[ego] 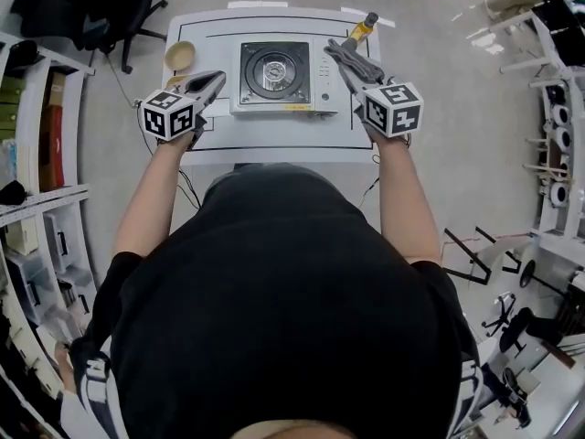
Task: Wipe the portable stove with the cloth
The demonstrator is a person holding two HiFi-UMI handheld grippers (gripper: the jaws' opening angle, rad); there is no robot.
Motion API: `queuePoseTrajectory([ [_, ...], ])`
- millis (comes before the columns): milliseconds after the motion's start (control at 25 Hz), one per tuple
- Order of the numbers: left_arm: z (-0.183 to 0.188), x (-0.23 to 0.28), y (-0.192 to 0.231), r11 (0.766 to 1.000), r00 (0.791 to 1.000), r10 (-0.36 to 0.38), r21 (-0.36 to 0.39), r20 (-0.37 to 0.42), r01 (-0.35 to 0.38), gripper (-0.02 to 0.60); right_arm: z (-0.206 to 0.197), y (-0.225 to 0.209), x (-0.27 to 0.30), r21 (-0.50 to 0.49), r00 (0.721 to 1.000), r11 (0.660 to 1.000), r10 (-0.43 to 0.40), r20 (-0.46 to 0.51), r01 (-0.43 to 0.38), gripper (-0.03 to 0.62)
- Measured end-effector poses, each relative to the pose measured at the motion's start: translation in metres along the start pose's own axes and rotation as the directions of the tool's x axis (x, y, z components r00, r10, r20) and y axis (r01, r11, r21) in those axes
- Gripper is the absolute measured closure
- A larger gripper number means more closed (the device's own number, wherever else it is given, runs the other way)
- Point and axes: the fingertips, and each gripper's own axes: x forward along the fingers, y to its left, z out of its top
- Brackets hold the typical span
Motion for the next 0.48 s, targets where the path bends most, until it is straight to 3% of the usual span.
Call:
queuePoseTrajectory([
  [480,0.069,-0.043,-0.033,0.996,0.991,0.028,0.079,0.134,-0.039,0.558,0.049,-0.015,-0.070,0.024,0.985,0.999,-0.050,0.163,0.047,0.484],
])
